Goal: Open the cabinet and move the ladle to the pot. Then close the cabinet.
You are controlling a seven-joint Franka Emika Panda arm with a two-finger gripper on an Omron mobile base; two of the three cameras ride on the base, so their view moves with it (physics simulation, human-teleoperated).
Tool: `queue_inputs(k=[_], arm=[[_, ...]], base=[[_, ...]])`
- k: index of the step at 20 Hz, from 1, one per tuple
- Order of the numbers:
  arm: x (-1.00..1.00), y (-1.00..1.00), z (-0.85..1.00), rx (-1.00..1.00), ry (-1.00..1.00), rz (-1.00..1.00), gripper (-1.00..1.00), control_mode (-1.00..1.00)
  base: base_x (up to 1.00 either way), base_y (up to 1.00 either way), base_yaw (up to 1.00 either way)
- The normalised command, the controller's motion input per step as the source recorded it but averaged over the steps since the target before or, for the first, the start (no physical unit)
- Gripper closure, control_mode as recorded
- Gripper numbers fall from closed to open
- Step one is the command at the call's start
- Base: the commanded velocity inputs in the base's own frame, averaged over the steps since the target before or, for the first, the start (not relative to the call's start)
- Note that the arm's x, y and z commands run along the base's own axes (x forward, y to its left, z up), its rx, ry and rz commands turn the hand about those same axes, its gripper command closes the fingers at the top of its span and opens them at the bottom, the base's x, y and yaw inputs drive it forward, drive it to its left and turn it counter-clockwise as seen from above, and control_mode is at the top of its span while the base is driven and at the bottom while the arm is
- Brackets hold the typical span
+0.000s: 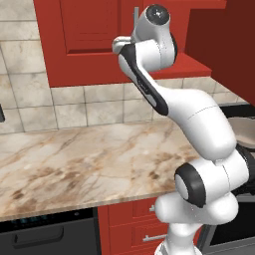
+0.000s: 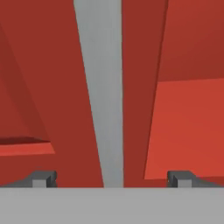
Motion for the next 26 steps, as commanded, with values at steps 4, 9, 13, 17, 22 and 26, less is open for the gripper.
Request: queue_inputs(k=[4, 9, 13, 17, 22, 26], arm=[[0.26, 0.01, 0.00, 0.00, -0.01, 0.00, -1.00, -1.00], [0.15, 0.15, 0.00, 0.00, -0.03, 0.00, -1.00, -1.00], [0.08, 0.32, -0.01, 0.00, -0.06, 0.00, 1.00, -1.00], [0.16, 0.33, 0.00, 0.00, -0.07, 0.00, 1.00, -1.00], [0.12, 0.26, -0.01, 0.00, -0.09, 0.00, 1.00, -1.00], [0.01, 0.28, -0.06, 0.00, -0.07, 0.00, 1.00, -1.00]], base=[[0.00, 0.00, 0.00], [0.00, 0.00, 0.00], [0.00, 0.00, 0.00], [0.00, 0.00, 0.00], [0.00, 0.00, 0.00], [0.00, 0.00, 0.00]])
